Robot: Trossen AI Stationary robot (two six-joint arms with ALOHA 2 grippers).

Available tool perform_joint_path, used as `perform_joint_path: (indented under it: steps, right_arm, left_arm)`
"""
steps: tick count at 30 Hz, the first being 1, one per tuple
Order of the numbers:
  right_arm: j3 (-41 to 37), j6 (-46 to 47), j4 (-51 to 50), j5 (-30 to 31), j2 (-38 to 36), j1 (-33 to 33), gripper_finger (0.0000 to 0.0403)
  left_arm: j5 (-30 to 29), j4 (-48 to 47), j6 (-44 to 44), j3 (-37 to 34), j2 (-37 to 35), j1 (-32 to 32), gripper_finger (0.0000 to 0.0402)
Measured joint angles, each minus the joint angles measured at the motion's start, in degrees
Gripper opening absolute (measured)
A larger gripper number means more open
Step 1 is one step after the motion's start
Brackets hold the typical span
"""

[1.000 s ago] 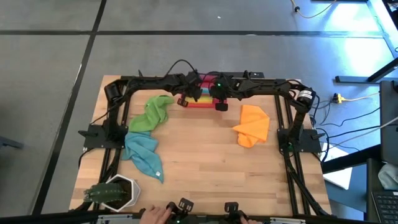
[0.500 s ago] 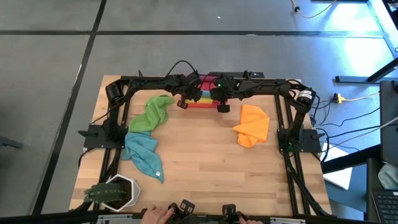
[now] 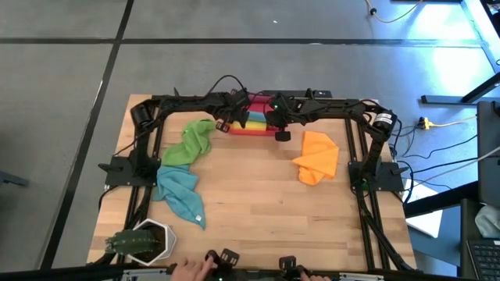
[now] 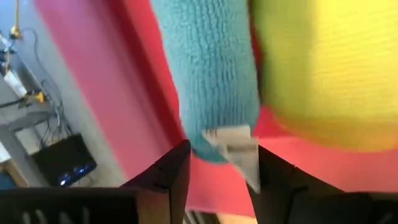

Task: Roll microfiber towels into tight, uniform cylinder then place into a basket
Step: Put the left blue microfiber cloth into the red bin, then roll the orange microfiber cloth

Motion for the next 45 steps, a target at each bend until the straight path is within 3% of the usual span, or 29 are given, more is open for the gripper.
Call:
perform_joint_path:
  steps: [7,17,27,32,45]
  right_arm:
    - [0.0,-1.55,-0.68,-0.04,0.0,0.02,0.0031]
    - [0.0,-2.41,-0.49,-0.43,0.0,0.07,0.0037]
    - [0.13,-4.24,-0.32,-0.2,-0.04,0.77,0.0138]
    - [0.14,-5.37,-1.18,5.04,-1.28,2.3,0.0186]
    - [8.23,-2.36,-12.55,10.97,-1.99,6.86,0.0205]
  left_arm:
    - [-0.8,1.0,-3.01,0.02,-5.2,-0.37,0.0134]
    - [11.1,5.33,-7.97,0.15,-7.95,-0.52,0.0134]
    - [13.82,7.24,-9.36,0.15,-7.63,-0.74,0.0134]
    - [13.83,7.17,-9.37,0.15,-7.63,-0.72,0.0134]
    - [13.38,6.78,-11.13,0.15,-7.69,-0.52,0.0134]
